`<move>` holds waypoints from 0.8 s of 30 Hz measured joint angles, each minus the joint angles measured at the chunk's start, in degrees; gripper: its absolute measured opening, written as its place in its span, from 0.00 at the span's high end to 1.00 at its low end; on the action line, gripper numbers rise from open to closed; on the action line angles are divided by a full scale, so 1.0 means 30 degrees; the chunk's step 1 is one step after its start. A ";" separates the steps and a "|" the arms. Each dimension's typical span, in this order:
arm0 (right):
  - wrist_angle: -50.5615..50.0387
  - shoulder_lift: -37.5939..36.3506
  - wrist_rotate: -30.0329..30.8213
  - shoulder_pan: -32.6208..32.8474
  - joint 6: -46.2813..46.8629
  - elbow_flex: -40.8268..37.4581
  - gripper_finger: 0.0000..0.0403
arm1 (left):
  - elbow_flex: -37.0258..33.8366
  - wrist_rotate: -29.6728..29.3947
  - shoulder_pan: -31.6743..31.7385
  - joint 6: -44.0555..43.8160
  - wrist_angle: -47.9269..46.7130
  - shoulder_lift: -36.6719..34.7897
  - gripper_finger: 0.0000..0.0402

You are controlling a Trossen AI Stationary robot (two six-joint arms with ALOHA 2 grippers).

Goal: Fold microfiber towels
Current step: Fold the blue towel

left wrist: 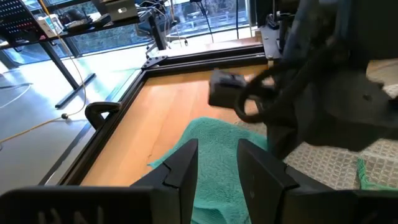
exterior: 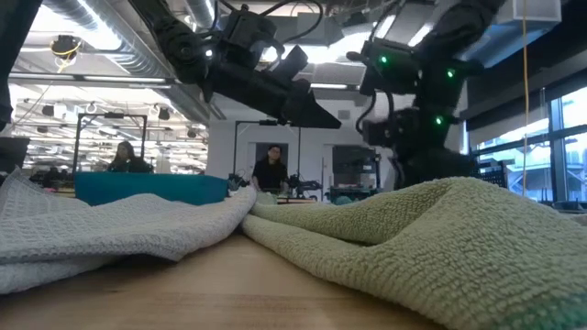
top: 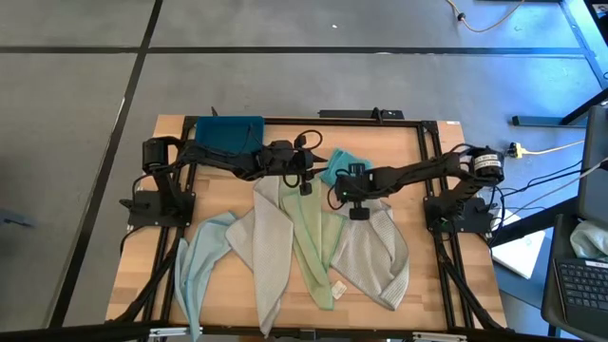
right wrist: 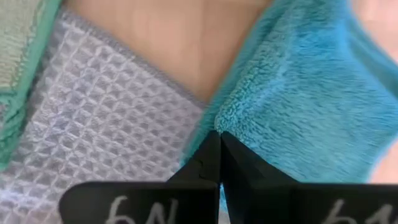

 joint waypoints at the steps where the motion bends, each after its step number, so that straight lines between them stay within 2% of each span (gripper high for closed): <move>1: 0.0544 0.0006 -0.0236 0.0015 -0.0021 -0.0326 0.98 | 0.0000 -0.0003 0.0000 -0.0002 0.0007 0.0000 0.74; 4: 0.1776 0.0006 -0.0867 0.0015 0.0159 -0.0862 0.93 | 0.0000 -0.0006 0.0000 -0.0016 0.0016 0.0000 0.74; 9: 0.2734 0.0006 -0.0829 0.0001 0.0979 -0.0601 0.80 | 0.0000 -0.0006 0.0000 -0.0038 0.0038 0.0000 0.74; 16: 0.2776 0.0006 0.1381 0.0001 0.0728 0.1159 0.63 | 0.0000 -0.0006 0.0000 -0.0045 0.0051 0.0000 0.74; 21: 0.2657 0.0001 0.3297 -0.0310 0.0434 0.1508 0.57 | 0.0000 -0.0006 0.0000 -0.0045 0.0024 0.0000 0.74; 24: 0.1427 -0.0001 0.2067 -0.0663 0.1188 0.1465 0.57 | 0.0000 -0.0006 0.0000 -0.0045 -0.0035 0.0000 0.74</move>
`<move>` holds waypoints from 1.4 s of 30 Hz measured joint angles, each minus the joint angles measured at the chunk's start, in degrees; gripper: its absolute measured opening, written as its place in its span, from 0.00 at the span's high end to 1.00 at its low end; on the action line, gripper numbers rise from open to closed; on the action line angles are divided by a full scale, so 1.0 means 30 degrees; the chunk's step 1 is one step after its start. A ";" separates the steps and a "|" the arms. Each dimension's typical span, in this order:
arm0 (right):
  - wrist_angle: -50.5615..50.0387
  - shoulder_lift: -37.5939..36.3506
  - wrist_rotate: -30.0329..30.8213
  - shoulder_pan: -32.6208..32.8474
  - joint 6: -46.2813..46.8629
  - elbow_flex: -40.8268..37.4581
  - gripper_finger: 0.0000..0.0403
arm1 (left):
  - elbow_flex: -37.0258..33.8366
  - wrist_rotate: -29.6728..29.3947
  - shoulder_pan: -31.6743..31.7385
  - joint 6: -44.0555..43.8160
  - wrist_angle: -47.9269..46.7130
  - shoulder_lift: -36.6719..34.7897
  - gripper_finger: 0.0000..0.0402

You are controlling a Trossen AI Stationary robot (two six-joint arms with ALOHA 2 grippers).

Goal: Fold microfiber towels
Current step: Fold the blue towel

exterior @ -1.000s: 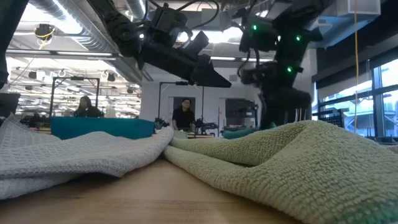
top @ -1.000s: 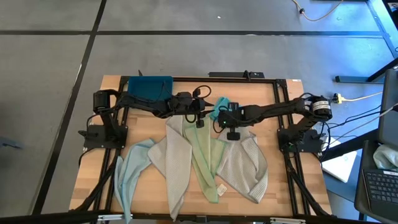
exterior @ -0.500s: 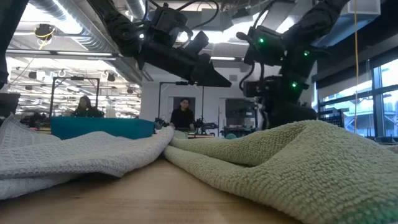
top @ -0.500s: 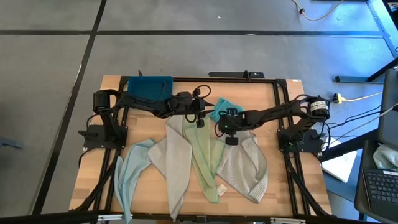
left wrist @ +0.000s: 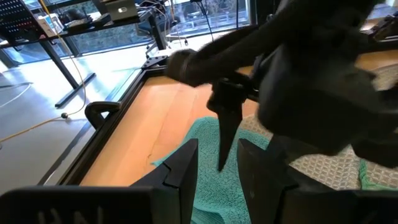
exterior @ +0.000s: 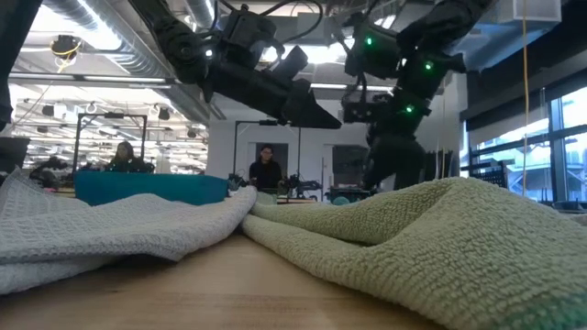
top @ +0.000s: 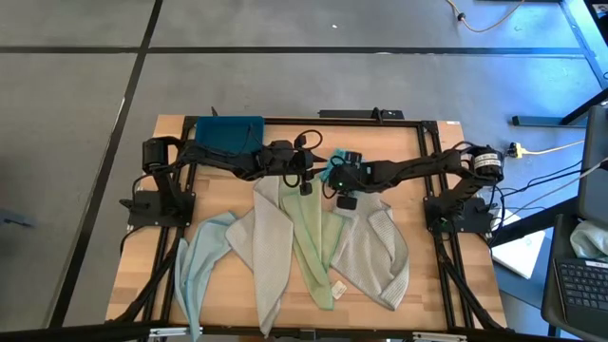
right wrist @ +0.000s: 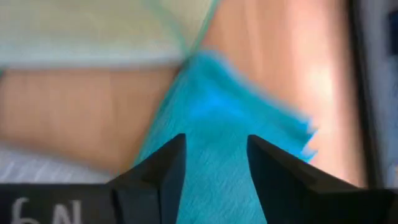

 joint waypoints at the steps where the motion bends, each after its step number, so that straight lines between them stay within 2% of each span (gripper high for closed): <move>1: -0.0607 0.0000 -0.0749 -0.0073 0.0460 -0.0015 0.57 | 0.0000 0.0000 0.0000 0.0000 0.0000 0.0000 0.74; 3: -0.1828 0.0000 -0.1875 -0.0094 0.1377 -0.0022 0.57 | 0.0000 0.0000 0.0000 0.0000 -0.0009 0.0000 0.74; 6: -0.3419 -0.0093 -0.2023 0.0203 0.1899 -0.0022 0.57 | 0.0000 0.0000 0.0000 0.0001 -0.0022 0.0000 0.74; 14: -0.4424 -0.0474 -0.3032 0.1979 0.0099 -0.0018 0.57 | 0.0000 0.0000 0.0000 0.0007 -0.0029 0.0000 0.74; 20: -0.4601 -0.0481 -0.1097 0.2751 -0.1872 -0.1039 0.57 | 0.0000 0.0000 0.0000 0.0015 -0.0036 0.0000 0.74; 28: -0.2923 -0.0474 0.1315 0.2966 -0.3400 -0.2762 0.57 | 0.0000 0.0000 0.0000 0.0015 -0.0036 0.0000 0.74; 35: -0.1350 -0.0466 0.2082 0.2973 -0.3862 -0.2886 0.57 | 0.0000 -0.0003 0.0000 0.0015 -0.0036 0.0000 0.74; 42: -0.1391 -0.0466 0.1514 0.2975 -0.3838 -0.2886 0.57 | 0.0000 -0.0001 0.0000 0.0015 -0.0036 0.0000 0.74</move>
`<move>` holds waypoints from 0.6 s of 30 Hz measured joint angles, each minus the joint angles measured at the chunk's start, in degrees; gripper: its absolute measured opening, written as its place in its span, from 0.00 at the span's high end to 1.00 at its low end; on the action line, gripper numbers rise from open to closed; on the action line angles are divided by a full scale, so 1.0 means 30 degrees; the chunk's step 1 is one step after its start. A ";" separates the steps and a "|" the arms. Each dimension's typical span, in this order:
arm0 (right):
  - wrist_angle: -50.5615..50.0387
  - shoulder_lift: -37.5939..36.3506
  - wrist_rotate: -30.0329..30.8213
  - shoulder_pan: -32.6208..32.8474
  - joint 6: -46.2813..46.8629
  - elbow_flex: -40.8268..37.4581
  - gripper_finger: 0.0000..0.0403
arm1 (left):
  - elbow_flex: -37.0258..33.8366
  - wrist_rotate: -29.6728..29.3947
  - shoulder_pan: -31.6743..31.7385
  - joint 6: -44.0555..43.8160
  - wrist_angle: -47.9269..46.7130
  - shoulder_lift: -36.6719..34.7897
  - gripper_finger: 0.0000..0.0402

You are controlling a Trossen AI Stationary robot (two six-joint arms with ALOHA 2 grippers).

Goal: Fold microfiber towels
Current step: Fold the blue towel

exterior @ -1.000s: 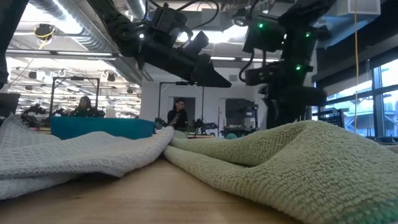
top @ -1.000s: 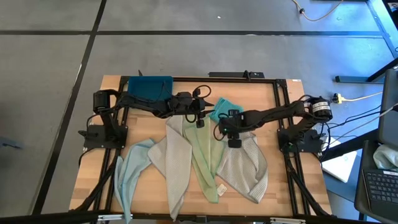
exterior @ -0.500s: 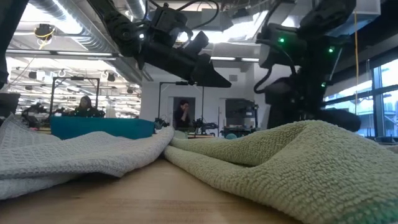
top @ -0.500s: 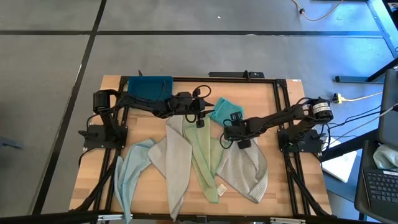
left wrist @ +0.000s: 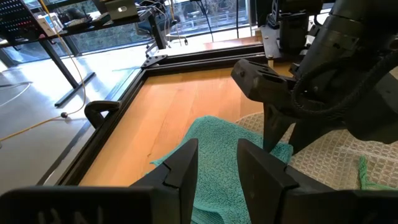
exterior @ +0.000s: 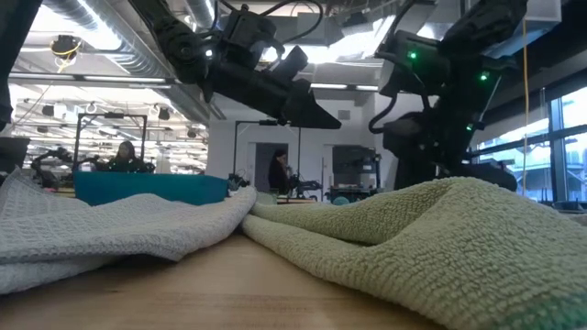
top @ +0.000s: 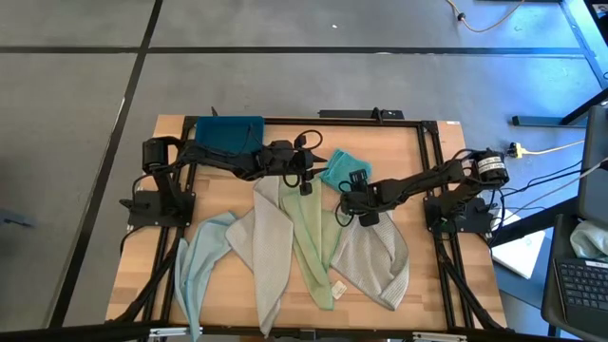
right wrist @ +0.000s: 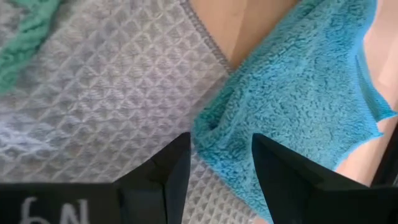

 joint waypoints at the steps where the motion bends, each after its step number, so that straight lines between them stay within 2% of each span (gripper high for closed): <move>1: -0.0016 0.0000 -0.0057 0.0003 0.0025 0.0000 0.57 | 0.0000 -0.0001 0.0000 0.0000 0.0000 0.0000 0.74; 5: -0.0098 0.0000 -0.0780 -0.0010 0.0107 0.0000 0.57 | 0.0000 -0.0001 0.0000 0.0000 0.0000 0.0000 0.74; 11: -0.0280 0.0000 -0.0822 -0.0068 0.0098 0.0000 0.59 | 0.0000 0.0001 0.0000 0.0000 0.0000 0.0000 0.74; 18: 0.0109 0.0007 -0.0026 -0.0313 -0.0033 0.0311 0.74 | 0.0000 -0.0004 0.0000 0.0000 0.0000 0.0000 0.74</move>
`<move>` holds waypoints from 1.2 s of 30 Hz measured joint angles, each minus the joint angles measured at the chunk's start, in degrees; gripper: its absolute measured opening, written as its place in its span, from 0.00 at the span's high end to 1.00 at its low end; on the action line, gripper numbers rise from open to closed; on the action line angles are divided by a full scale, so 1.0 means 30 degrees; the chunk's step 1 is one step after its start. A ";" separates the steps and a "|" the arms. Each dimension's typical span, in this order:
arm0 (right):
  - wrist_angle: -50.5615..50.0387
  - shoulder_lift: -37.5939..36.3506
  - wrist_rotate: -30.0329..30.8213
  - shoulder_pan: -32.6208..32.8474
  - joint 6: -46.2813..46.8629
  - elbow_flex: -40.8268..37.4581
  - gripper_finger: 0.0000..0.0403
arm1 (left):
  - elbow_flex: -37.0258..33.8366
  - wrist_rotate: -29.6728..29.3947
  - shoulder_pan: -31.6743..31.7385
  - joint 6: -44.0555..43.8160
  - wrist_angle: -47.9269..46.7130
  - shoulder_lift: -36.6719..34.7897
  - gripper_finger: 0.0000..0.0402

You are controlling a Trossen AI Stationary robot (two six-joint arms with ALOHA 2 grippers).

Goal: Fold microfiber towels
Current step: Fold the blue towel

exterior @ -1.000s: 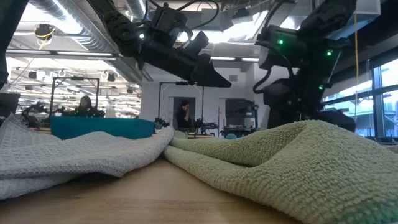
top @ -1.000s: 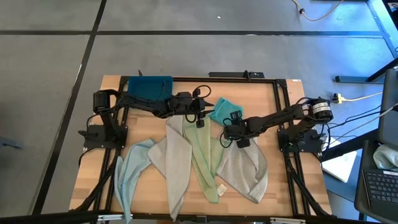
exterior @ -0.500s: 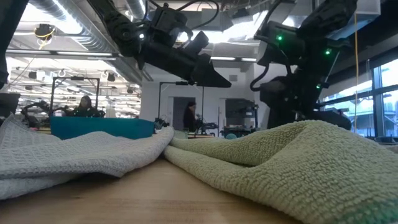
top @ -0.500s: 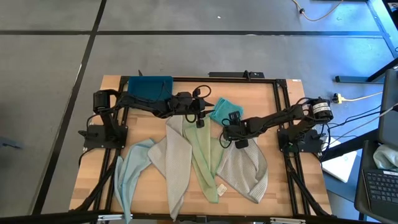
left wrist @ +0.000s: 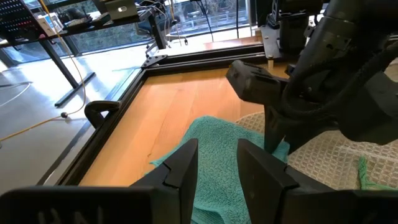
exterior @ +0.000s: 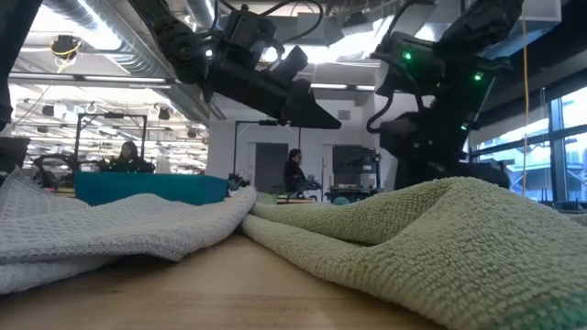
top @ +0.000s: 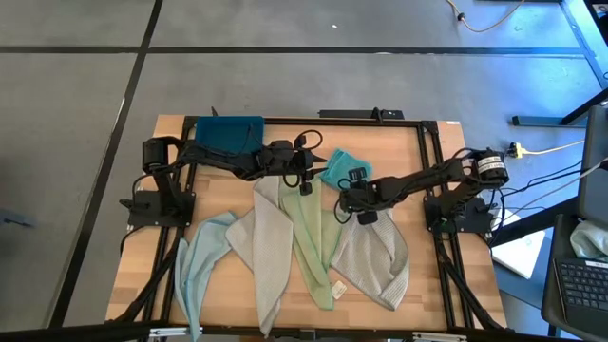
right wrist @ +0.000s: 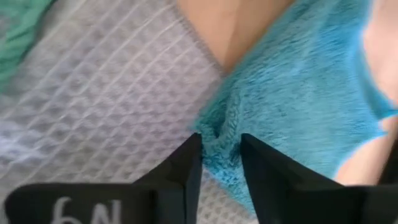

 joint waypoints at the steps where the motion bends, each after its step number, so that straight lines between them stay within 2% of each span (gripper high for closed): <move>1: 0.0006 0.0000 0.0372 0.0005 -0.0093 0.0233 0.76 | 0.0000 0.0001 0.0000 0.0000 -0.0004 0.0000 0.74; 4: -0.0058 0.0000 0.1520 0.0012 -0.0466 0.1234 0.78 | 0.0000 -0.0002 0.0000 0.0000 0.0000 0.0000 0.74; 6: -0.0006 -0.0075 0.1502 -0.0064 -0.0753 0.1835 0.79 | 0.0000 -0.0002 0.0000 0.0002 -0.0007 0.0000 0.74; 10: -0.0109 -0.0432 -0.0106 -0.0560 -0.1114 0.2475 0.79 | 0.0000 -0.0088 0.0000 0.0379 -0.0334 0.0000 0.74; 14: -0.0443 -0.0831 -0.2000 -0.1844 0.0788 0.2516 0.80 | -0.0007 -0.1275 0.0033 0.0946 -0.1429 0.0000 0.74; 18: 0.0181 -0.0772 -0.3481 -0.4449 0.3216 0.2516 0.83 | -0.0007 -0.2234 0.0140 0.1052 -0.1961 0.0000 0.74; 21: 0.0842 -0.0491 -0.6525 -0.6796 0.4629 0.2517 0.89 | -0.0015 -0.2296 0.0146 0.1343 -0.2491 -0.0438 0.74; 25: 0.1251 0.0385 -0.8253 -0.8655 0.3674 0.2516 0.98 | 0.0000 -0.2326 0.0146 0.1489 -0.3072 -0.1518 0.74; 31: 0.1993 0.1623 -0.9617 -0.8707 0.2139 0.2878 0.98 | -0.0007 -0.2340 0.0146 0.1508 -0.3949 -0.2455 0.74; 36: 0.2000 0.3048 -0.9548 -0.8558 0.1472 0.3388 0.99 | -0.0007 -0.2847 0.0222 0.1874 -0.4993 -0.2455 0.74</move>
